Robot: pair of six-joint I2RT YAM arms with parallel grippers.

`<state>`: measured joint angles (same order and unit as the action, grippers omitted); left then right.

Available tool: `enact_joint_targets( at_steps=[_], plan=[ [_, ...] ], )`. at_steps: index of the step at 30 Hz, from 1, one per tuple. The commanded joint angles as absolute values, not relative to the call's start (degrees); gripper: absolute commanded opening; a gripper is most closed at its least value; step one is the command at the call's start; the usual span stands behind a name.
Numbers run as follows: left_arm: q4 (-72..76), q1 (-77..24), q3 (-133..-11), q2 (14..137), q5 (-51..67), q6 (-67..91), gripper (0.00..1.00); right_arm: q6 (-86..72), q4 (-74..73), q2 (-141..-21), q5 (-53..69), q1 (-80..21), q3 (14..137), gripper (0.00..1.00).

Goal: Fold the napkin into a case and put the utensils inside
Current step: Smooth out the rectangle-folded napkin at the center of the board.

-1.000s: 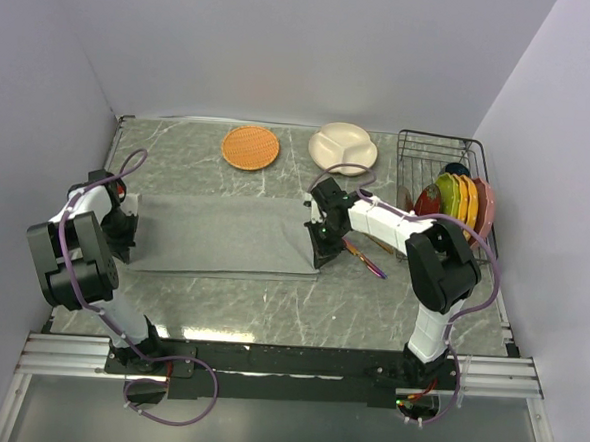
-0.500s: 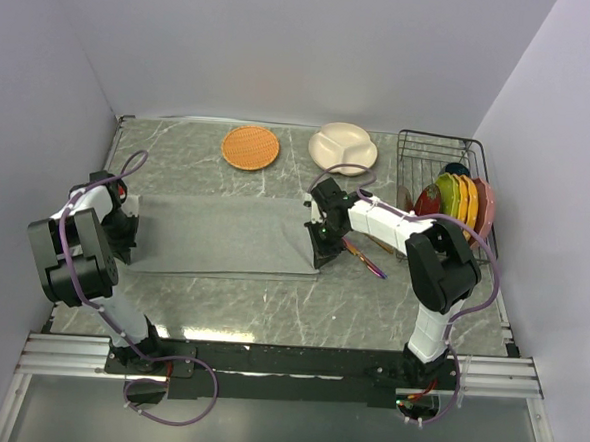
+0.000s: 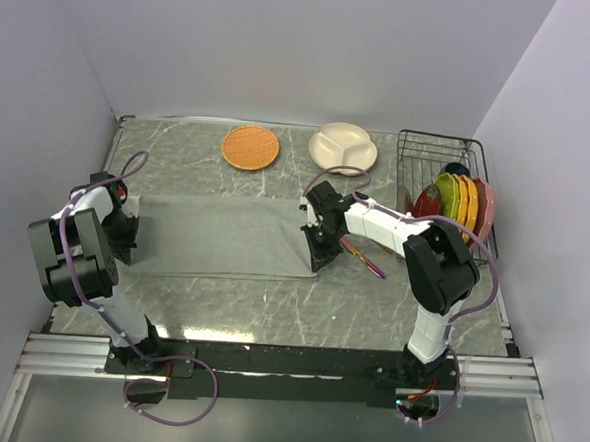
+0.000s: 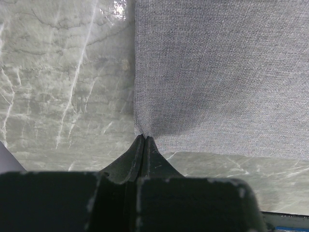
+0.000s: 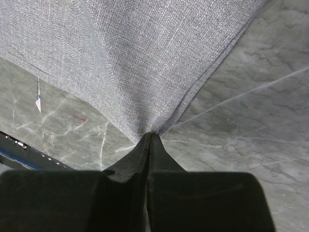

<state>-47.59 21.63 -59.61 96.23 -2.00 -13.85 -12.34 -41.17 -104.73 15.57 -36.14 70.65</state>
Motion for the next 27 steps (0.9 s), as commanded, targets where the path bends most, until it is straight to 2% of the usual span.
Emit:
enact_joint_targets(
  at_steps=[1, 27],
  plan=[
    [-47.28, 22.06, -59.76, 95.1, -2.81, -13.53, 0.01, -12.48, -41.83, -101.08, 14.15, -36.56, 70.22, 0.0],
    [-47.64, 22.15, -58.71, 93.87, -2.2, -14.77, 0.01, -12.92, -41.22, -100.28, 13.18, -37.53, 68.47, 0.0]
  ],
)
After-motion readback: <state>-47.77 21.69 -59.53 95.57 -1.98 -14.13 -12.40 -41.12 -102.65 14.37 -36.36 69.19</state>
